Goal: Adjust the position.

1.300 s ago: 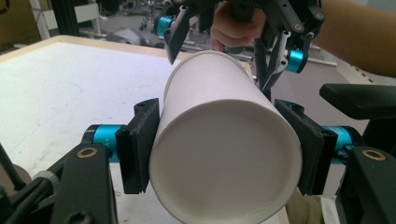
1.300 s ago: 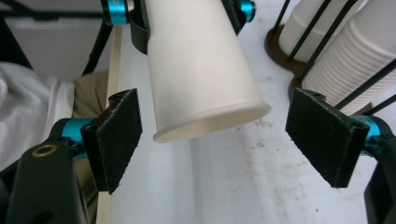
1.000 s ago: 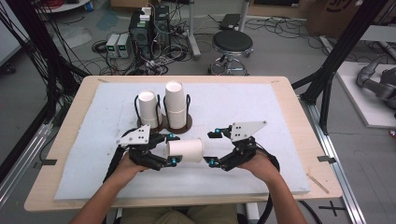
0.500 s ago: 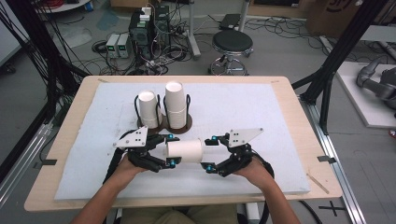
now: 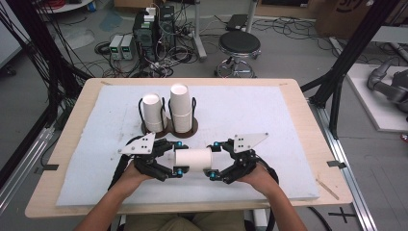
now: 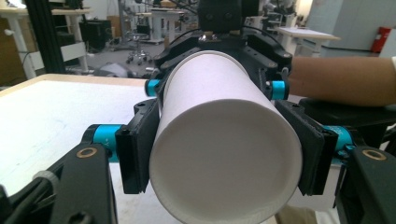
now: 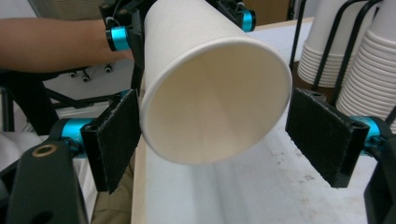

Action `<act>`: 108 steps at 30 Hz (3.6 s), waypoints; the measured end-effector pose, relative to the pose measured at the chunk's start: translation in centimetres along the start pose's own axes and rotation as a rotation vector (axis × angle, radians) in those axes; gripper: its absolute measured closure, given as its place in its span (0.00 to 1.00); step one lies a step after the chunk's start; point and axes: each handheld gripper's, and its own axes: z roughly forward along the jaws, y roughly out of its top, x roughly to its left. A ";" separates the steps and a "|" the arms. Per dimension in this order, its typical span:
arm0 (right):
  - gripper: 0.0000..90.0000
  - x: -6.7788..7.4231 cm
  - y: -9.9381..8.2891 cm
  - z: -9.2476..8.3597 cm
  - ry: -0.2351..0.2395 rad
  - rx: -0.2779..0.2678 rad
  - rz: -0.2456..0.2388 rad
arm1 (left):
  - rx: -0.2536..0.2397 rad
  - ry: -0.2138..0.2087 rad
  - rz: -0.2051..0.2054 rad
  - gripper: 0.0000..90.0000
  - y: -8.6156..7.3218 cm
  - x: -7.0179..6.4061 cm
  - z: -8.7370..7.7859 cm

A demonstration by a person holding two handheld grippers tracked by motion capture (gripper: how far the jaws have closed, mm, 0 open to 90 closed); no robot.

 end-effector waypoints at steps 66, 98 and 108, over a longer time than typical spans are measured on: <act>0.35 0.2 9.8 3.6 -0.100 0.723 -0.206 | 0.467 0.148 0.027 0.22 1.5 0.6 3.0; 0.25 0.5 10.6 4.9 -0.083 0.750 -0.202 | 0.364 0.097 -0.042 0.36 -0.2 0.7 3.2; 0.24 -0.3 10.9 2.3 -0.081 0.451 -0.088 | 0.292 0.131 -0.067 0.35 -0.9 1.0 2.2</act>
